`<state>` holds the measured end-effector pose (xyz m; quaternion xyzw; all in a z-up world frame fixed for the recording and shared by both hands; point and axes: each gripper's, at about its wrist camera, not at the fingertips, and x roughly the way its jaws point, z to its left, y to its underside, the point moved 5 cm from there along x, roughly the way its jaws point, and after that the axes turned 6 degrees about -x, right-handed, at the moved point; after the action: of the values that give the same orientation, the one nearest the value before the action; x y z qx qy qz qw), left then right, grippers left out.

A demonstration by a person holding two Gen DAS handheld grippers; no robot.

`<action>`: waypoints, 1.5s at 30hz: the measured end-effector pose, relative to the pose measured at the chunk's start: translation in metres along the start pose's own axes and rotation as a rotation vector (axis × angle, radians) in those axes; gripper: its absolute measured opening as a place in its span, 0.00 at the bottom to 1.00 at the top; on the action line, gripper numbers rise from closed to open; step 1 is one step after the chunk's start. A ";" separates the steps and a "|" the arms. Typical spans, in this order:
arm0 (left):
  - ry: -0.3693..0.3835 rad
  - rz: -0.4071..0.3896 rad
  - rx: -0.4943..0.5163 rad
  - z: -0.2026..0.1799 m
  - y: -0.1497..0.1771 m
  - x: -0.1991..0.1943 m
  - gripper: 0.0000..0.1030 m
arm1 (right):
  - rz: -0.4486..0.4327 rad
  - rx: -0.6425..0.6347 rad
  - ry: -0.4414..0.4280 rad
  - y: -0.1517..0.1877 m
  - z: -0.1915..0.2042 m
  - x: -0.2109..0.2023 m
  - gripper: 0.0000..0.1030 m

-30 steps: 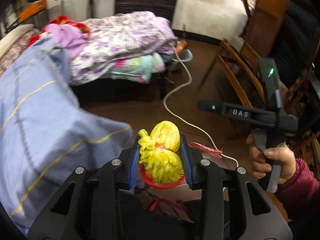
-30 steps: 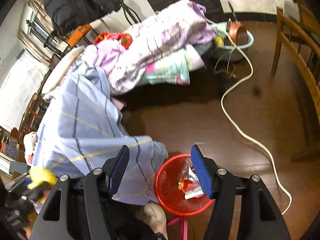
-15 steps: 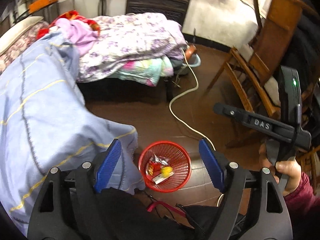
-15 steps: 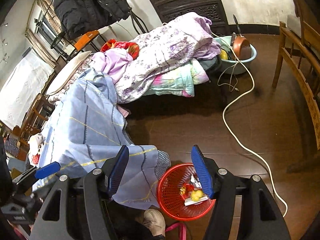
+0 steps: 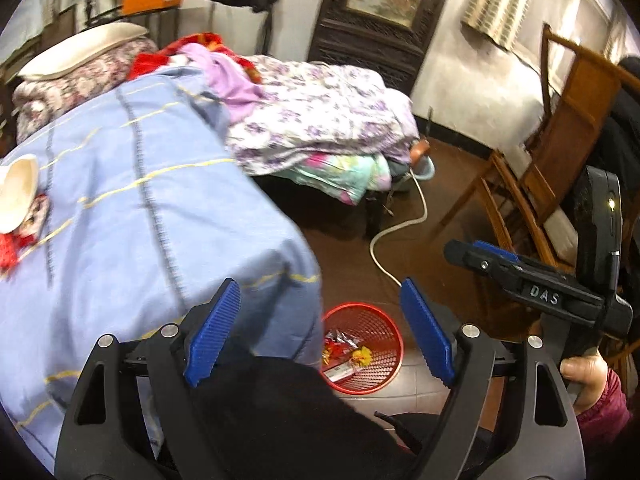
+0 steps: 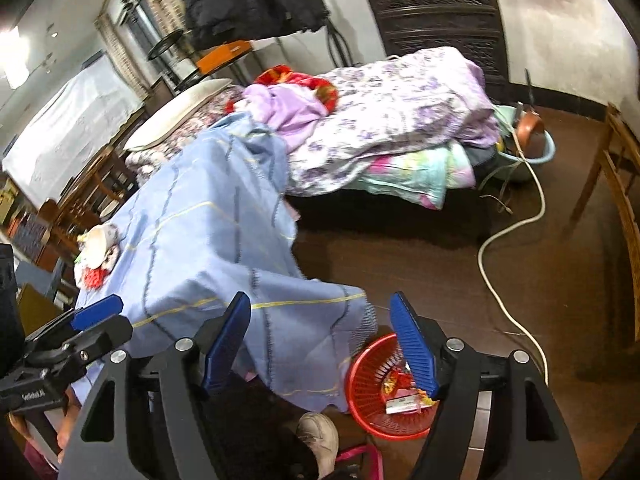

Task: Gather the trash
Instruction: 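Bring both tools back over the table toward the remaining trash, then close the left tool on the green drink carton while the right tool grasps the white paper cup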

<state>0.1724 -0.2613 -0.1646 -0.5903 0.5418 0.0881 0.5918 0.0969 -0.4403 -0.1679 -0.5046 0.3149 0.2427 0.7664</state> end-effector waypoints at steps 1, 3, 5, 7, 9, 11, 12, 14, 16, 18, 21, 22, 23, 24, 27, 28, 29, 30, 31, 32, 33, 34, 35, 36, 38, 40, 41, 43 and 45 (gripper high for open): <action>-0.007 -0.012 -0.019 0.010 0.000 -0.006 0.80 | 0.003 -0.012 -0.006 -0.001 0.008 0.001 0.70; -0.023 -0.031 -0.058 0.028 -0.001 -0.015 0.80 | 0.010 -0.035 -0.019 -0.001 0.026 0.005 0.71; -0.048 -0.052 -0.103 0.054 -0.002 -0.025 0.80 | 0.022 -0.062 -0.035 -0.001 0.046 0.010 0.71; -0.075 -0.071 -0.142 0.079 -0.002 -0.035 0.80 | 0.033 -0.085 -0.048 0.000 0.063 0.015 0.72; -0.118 -0.097 -0.194 0.111 -0.002 -0.047 0.80 | 0.044 -0.110 -0.061 0.000 0.081 0.021 0.72; -0.158 -0.118 -0.232 0.135 -0.002 -0.058 0.80 | 0.054 -0.133 -0.073 0.000 0.099 0.026 0.73; -0.181 -0.130 -0.261 0.152 -0.002 -0.065 0.80 | 0.061 -0.148 -0.085 -0.001 0.112 0.030 0.73; -0.226 -0.153 -0.321 0.187 -0.001 -0.079 0.82 | 0.068 -0.172 -0.101 -0.002 0.130 0.037 0.74; -0.266 -0.176 -0.367 0.215 0.000 -0.092 0.83 | 0.070 -0.195 -0.118 -0.003 0.147 0.043 0.75; -0.314 -0.195 -0.412 0.247 -0.003 -0.103 0.85 | 0.063 -0.219 -0.135 -0.004 0.164 0.051 0.76; -0.377 -0.210 -0.446 0.286 -0.017 -0.112 0.86 | 0.040 -0.262 -0.141 -0.003 0.190 0.063 0.77; -0.397 -0.214 -0.455 0.299 -0.022 -0.113 0.86 | 0.032 -0.281 -0.133 -0.001 0.199 0.067 0.77; -0.416 -0.219 -0.465 0.309 -0.027 -0.114 0.86 | 0.031 -0.303 -0.126 0.001 0.207 0.071 0.77; -0.427 -0.224 -0.480 0.322 -0.034 -0.114 0.86 | 0.035 -0.315 -0.125 0.003 0.214 0.073 0.77; -0.422 -0.221 -0.530 0.351 -0.051 -0.106 0.88 | 0.038 -0.360 -0.136 0.007 0.230 0.074 0.77; -0.424 -0.214 -0.538 0.358 -0.053 -0.103 0.88 | 0.032 -0.381 -0.129 0.006 0.234 0.074 0.77; -0.430 -0.206 -0.543 0.364 -0.057 -0.097 0.88 | 0.025 -0.406 -0.112 0.007 0.237 0.072 0.78; -0.437 -0.202 -0.539 0.367 -0.061 -0.092 0.88 | 0.022 -0.417 -0.103 0.007 0.238 0.071 0.79; -0.466 -0.192 -0.525 0.372 -0.064 -0.085 0.88 | 0.019 -0.426 -0.093 0.007 0.239 0.069 0.79; -0.495 -0.191 -0.517 0.373 -0.064 -0.084 0.88 | 0.019 -0.427 -0.090 0.007 0.240 0.069 0.79; -0.546 -0.198 -0.496 0.377 -0.064 -0.083 0.88 | 0.020 -0.425 -0.088 0.006 0.240 0.068 0.79; -0.557 -0.200 -0.486 0.376 -0.064 -0.081 0.89 | 0.020 -0.423 -0.084 0.006 0.239 0.067 0.79; -0.551 -0.199 -0.488 0.379 -0.061 -0.081 0.89 | 0.022 -0.421 -0.083 0.006 0.239 0.066 0.79; -0.534 -0.196 -0.501 0.382 -0.056 -0.080 0.89 | 0.023 -0.419 -0.085 0.004 0.238 0.067 0.79; -0.501 -0.190 -0.528 0.390 -0.047 -0.079 0.89 | 0.031 -0.418 -0.089 0.005 0.240 0.070 0.79; -0.475 -0.194 -0.551 0.397 -0.039 -0.080 0.89 | 0.050 -0.418 -0.101 0.006 0.244 0.075 0.79; -0.456 -0.200 -0.564 0.399 -0.035 -0.082 0.89 | 0.057 -0.419 -0.108 0.007 0.246 0.077 0.79; -0.409 -0.213 -0.593 0.405 -0.028 -0.084 0.88 | 0.067 -0.427 -0.113 0.009 0.249 0.079 0.79; -0.351 -0.240 -0.614 0.406 -0.025 -0.088 0.79 | 0.071 -0.437 -0.111 0.010 0.251 0.081 0.79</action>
<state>0.3743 0.1013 -0.1990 -0.7755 0.3074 0.2763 0.4772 0.2048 -0.1997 -0.1601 -0.6329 0.2296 0.3593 0.6462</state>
